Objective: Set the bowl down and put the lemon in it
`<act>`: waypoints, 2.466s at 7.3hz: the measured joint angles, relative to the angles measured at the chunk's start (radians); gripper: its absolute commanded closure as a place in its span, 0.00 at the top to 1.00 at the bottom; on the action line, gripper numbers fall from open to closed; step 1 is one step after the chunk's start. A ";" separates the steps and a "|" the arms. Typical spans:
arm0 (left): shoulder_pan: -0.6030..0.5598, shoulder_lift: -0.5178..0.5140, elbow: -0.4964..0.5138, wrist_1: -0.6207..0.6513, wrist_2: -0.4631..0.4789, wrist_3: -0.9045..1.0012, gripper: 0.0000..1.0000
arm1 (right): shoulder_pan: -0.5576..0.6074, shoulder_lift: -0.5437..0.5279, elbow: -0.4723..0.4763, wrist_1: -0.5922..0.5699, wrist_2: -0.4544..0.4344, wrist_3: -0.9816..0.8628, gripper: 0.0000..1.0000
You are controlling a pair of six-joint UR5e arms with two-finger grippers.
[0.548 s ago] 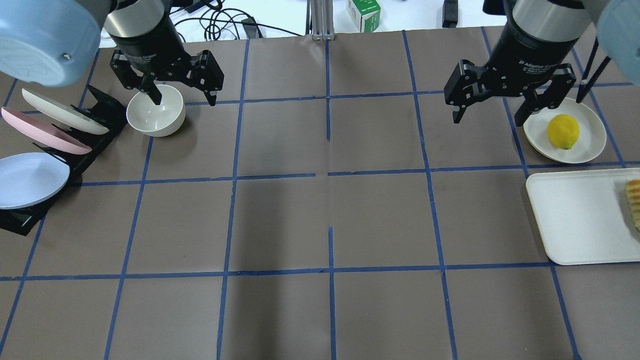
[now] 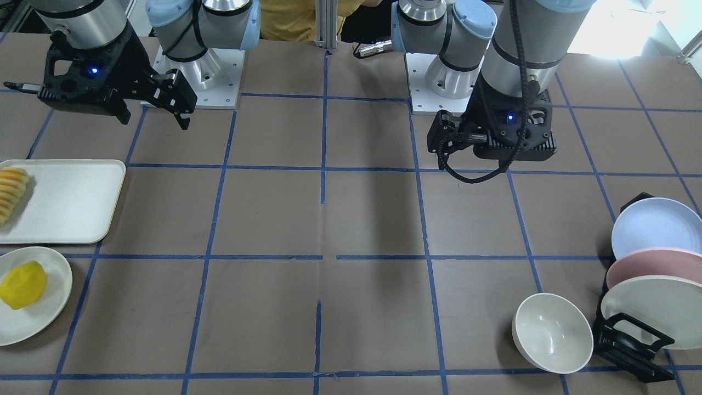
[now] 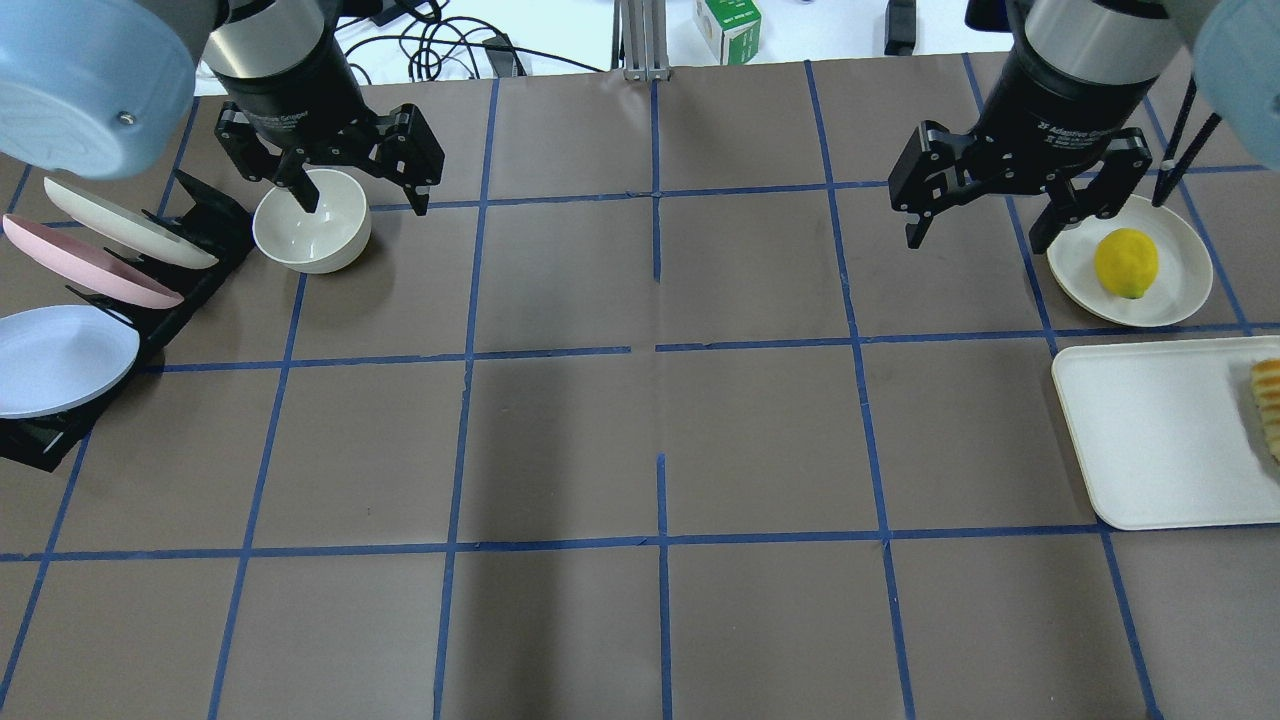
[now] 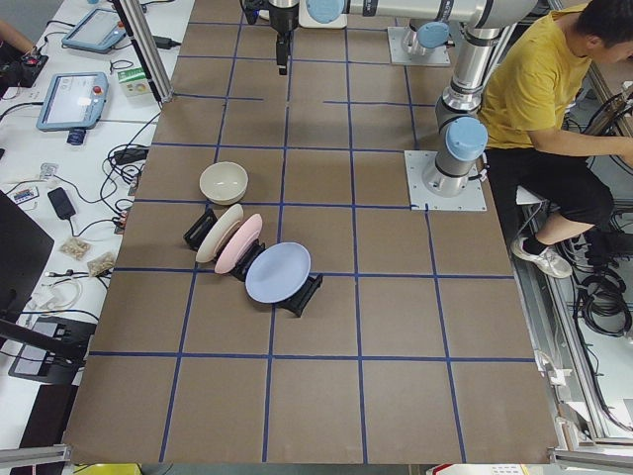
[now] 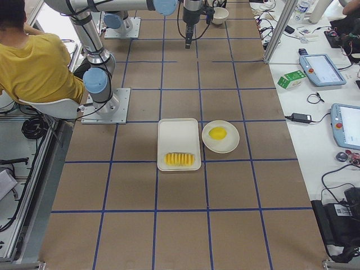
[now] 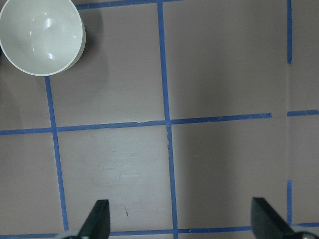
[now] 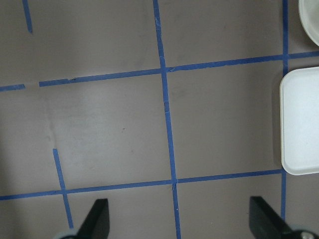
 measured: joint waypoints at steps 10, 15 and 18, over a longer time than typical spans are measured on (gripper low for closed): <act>0.425 -0.547 0.168 0.276 -0.088 0.463 1.00 | -0.440 0.297 0.005 -0.377 -0.057 -0.458 1.00; 0.440 -0.623 0.178 0.356 -0.088 0.430 0.33 | -0.491 0.527 0.002 -0.592 0.009 -0.589 1.00; 0.433 -0.626 0.183 0.358 -0.092 0.395 0.00 | -0.489 0.611 -0.003 -0.683 0.032 -0.568 0.90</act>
